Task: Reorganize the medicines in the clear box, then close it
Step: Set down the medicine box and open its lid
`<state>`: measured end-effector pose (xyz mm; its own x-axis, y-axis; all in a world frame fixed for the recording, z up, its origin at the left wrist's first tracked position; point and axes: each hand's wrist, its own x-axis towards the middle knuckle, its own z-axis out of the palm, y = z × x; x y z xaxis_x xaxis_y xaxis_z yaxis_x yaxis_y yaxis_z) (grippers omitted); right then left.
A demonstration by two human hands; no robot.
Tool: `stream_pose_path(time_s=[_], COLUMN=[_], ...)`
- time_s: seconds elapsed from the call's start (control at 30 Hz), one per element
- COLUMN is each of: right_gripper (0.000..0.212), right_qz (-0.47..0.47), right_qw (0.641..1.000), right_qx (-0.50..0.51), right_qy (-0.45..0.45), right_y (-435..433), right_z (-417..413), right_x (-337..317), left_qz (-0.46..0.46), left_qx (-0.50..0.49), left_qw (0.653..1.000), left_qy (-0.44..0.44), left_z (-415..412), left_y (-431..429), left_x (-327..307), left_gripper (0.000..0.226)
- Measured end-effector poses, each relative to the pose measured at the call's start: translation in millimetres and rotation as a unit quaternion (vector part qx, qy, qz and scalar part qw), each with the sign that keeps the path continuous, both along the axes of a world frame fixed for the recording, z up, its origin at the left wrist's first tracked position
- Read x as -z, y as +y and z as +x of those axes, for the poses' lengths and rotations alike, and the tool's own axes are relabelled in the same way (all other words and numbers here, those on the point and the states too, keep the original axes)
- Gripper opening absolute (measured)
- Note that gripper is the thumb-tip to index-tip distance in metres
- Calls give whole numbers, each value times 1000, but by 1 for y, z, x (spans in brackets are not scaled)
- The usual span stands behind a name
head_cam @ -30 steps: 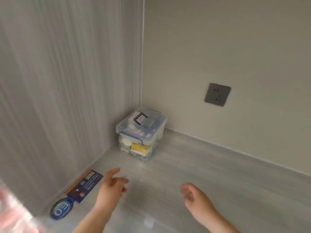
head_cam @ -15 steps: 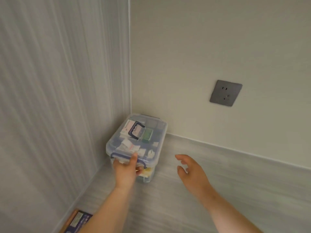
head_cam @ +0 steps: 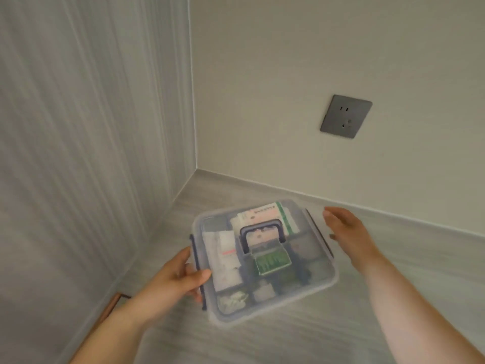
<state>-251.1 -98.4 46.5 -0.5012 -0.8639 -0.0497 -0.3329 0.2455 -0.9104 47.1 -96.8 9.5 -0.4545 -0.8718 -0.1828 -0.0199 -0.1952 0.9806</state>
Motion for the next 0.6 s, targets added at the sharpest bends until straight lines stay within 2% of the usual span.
stream_pose_path(time_s=[0.07,0.23,0.3,0.4,0.47,0.53,0.6], right_gripper=[19,23,14,19,19,19,21], right_qz=[71,55,52,55,60,60,68], right_qw=[994,998,997,995,994,992,990], right_qx=[-36,-29,-35,-51,-63,-75,-92], right_qy=[-80,-31,-41,-58,-71,-84,-77], right_y=[26,77,90,105,112,117,120], right_z=[-6,-13,-15,-21,-24,-28,-32], right_x=[1,11,10,9,8,7,7], left_qz=[1,32,40,31,32,33,33], left_qx=[57,61,65,76,102,128,133], left_qw=[998,997,997,996,993,990,988], left_qy=[-4,-24,-25,-38,-46,-52,-68], left_z=[-4,-22,-24,-23,-21,-21,-22], left_y=[16,45,53,58,56,54,52], left_x=[-5,0,1,-2,-4,-9,-12], left_gripper=[42,40,53,52,64,87,94])
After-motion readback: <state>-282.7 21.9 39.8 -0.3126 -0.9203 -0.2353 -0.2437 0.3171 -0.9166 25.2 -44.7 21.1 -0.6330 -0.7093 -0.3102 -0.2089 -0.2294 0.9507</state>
